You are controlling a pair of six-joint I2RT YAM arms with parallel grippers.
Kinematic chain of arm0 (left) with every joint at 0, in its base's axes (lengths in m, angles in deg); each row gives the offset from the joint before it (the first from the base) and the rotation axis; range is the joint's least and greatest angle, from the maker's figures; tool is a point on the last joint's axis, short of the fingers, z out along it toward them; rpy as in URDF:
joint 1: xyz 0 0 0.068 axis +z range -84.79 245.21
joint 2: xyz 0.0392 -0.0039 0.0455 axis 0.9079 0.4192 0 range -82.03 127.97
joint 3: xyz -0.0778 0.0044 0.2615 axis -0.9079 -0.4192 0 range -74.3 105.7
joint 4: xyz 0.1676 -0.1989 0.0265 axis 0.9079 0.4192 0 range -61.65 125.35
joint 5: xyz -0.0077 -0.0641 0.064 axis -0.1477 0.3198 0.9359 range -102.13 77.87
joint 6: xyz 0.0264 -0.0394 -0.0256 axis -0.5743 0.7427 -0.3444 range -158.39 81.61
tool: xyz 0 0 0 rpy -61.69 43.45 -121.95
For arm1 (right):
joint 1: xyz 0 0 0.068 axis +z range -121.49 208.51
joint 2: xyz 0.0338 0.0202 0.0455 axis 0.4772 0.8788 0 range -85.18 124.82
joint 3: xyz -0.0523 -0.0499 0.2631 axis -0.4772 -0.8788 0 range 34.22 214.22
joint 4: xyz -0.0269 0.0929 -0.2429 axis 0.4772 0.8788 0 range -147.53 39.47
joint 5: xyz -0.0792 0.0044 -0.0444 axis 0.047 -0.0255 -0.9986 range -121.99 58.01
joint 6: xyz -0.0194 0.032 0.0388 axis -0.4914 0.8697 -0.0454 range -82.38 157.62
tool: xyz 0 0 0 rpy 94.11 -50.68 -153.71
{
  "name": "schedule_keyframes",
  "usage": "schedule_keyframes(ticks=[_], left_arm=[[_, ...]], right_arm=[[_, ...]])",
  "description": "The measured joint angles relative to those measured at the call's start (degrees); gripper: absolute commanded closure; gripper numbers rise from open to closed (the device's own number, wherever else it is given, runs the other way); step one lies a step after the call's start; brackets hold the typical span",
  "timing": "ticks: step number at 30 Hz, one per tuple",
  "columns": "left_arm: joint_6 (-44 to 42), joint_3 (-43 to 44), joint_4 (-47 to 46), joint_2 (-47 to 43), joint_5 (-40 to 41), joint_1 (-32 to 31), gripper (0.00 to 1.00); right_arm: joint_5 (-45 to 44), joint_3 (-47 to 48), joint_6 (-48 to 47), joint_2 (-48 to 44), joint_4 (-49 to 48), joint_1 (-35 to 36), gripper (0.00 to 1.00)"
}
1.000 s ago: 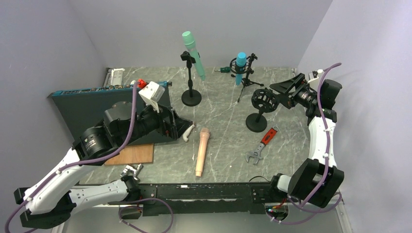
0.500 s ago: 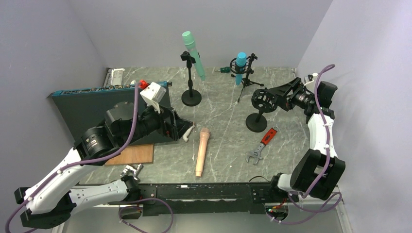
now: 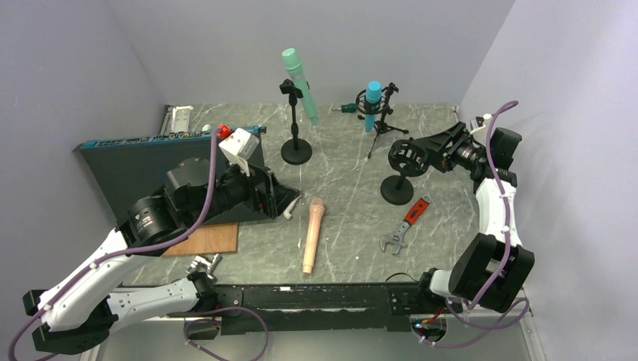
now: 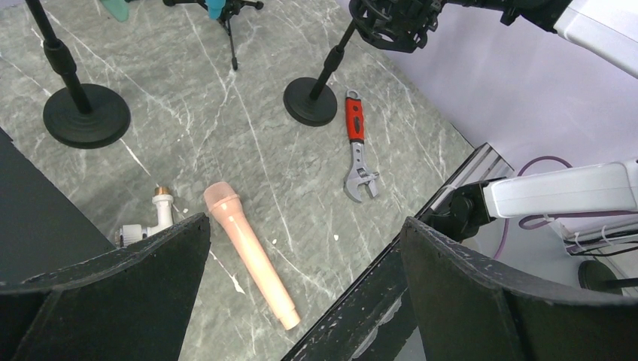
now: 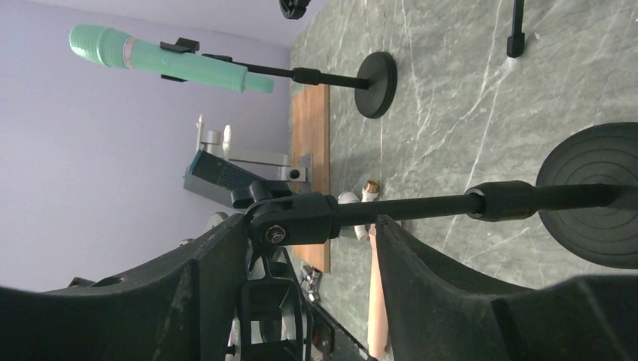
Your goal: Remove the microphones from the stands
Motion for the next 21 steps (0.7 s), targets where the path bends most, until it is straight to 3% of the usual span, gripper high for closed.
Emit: schedule_keyframes(ticks=[10, 21], left_arm=[[0.00, -0.07, 0.00, 0.00, -0.57, 0.00, 0.01], [0.00, -0.72, 0.00, 0.07, -0.74, 0.00, 0.01]], right_arm=[[-5.38, -2.71, -0.68, -0.11, -1.27, 0.11, 0.35], [-8.44, -8.76, -1.05, 6.56, -4.04, 1.09, 0.31]])
